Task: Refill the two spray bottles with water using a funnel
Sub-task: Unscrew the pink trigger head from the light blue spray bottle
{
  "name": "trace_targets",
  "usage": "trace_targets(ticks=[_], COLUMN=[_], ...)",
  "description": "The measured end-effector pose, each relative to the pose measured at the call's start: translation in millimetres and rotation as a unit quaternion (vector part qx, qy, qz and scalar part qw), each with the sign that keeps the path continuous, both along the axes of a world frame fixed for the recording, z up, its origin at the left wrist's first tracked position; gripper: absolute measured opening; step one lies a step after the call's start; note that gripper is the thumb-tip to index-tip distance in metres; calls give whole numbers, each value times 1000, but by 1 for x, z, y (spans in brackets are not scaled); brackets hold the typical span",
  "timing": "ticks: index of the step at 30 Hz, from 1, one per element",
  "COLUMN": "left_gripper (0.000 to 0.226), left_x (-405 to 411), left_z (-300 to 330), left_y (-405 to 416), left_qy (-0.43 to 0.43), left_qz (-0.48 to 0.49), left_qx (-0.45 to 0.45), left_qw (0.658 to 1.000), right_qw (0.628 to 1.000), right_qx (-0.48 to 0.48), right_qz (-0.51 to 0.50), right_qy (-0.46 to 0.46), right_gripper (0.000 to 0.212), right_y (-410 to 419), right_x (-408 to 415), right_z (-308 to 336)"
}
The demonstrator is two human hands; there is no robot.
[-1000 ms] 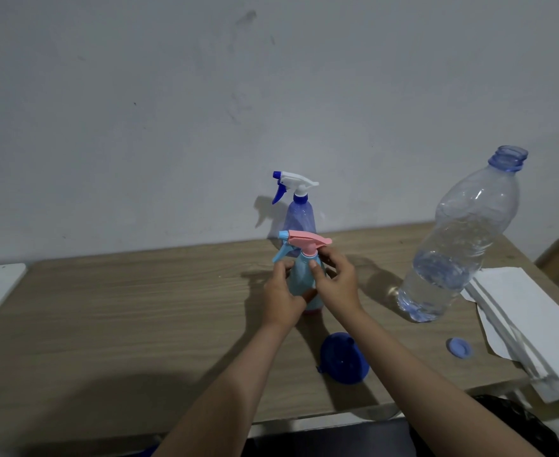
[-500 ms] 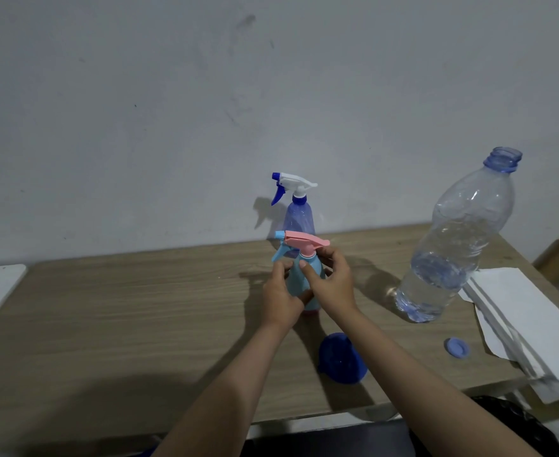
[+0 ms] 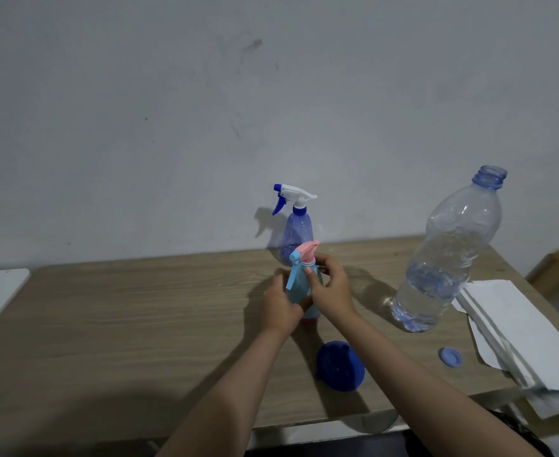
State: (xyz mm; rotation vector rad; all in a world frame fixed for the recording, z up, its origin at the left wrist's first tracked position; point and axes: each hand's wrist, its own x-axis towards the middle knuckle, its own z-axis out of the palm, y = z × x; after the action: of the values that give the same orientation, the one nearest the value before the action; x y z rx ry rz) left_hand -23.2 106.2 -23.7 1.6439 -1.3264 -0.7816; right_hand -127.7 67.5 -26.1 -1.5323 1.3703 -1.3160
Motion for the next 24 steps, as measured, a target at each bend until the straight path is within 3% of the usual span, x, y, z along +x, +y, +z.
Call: trace_targets(ticks=[7,13,19,24], left_gripper=[50,54,52,56], left_x=[-1,-3,-1,-2], left_z=[2,0,-4,-9], left_y=[1,-1,-1,-4], left_qy=[6,12,6,30], left_qz=[-3,7,4,0], left_qx=[12,20,13,8], left_qw=[1000,1000,1000,1000], right_qw=[999,997,998,997], right_qx=[47,72,49,63], right_qz=[19,8,1,20], right_qy=[16,-35,-43,-29], right_gripper=[30,36,27,38], right_y=[3,7,6,3], right_x=[-3,-2,-3,-7], right_z=[7,16,10,9])
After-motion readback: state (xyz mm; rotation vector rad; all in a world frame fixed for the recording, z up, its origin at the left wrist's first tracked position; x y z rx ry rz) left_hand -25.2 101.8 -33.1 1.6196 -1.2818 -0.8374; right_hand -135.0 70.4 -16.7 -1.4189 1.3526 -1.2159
